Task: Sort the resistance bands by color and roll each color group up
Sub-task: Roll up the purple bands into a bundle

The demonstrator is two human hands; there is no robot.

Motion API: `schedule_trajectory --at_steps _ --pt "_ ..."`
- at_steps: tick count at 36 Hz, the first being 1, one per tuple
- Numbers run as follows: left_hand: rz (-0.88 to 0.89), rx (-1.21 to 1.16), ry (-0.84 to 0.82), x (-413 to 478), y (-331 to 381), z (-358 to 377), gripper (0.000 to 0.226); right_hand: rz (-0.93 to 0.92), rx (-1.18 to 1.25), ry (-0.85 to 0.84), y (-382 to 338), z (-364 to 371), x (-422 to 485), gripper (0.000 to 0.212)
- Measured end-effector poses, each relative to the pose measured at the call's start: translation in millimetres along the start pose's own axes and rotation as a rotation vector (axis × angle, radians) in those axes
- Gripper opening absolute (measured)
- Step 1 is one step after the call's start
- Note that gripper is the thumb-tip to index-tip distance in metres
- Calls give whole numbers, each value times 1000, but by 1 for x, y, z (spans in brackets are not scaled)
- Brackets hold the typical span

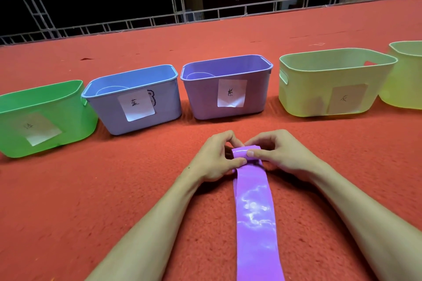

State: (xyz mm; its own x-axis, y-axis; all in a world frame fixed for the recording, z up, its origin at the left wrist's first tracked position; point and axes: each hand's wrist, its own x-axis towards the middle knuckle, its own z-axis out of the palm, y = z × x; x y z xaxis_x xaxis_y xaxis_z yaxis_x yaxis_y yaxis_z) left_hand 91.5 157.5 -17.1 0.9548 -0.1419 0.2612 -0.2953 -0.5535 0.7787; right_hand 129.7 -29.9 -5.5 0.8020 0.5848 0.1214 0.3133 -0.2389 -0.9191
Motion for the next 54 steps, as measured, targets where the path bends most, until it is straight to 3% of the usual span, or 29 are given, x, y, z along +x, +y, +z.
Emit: schedule_trajectory --at_steps 10,19,30,35,40,45,54 --pt "35 -86 90 2 3 1 22 35 285 25 -3 7 -2 22" --pt "89 -120 184 3 7 -2 22 51 382 96 -9 12 -3 32" --pt "53 -149 177 2 4 -3 24 161 536 88 -8 16 -1 49" --pt "89 -132 186 2 4 -2 26 170 556 93 -10 17 -2 27" --pt "112 -128 185 2 3 -1 29 174 508 103 -10 17 -2 30" --pt "82 -171 168 1 3 1 28 161 500 95 -10 14 -3 17" --pt "-102 -472 78 -2 7 1 21 135 551 176 -10 15 -2 17"
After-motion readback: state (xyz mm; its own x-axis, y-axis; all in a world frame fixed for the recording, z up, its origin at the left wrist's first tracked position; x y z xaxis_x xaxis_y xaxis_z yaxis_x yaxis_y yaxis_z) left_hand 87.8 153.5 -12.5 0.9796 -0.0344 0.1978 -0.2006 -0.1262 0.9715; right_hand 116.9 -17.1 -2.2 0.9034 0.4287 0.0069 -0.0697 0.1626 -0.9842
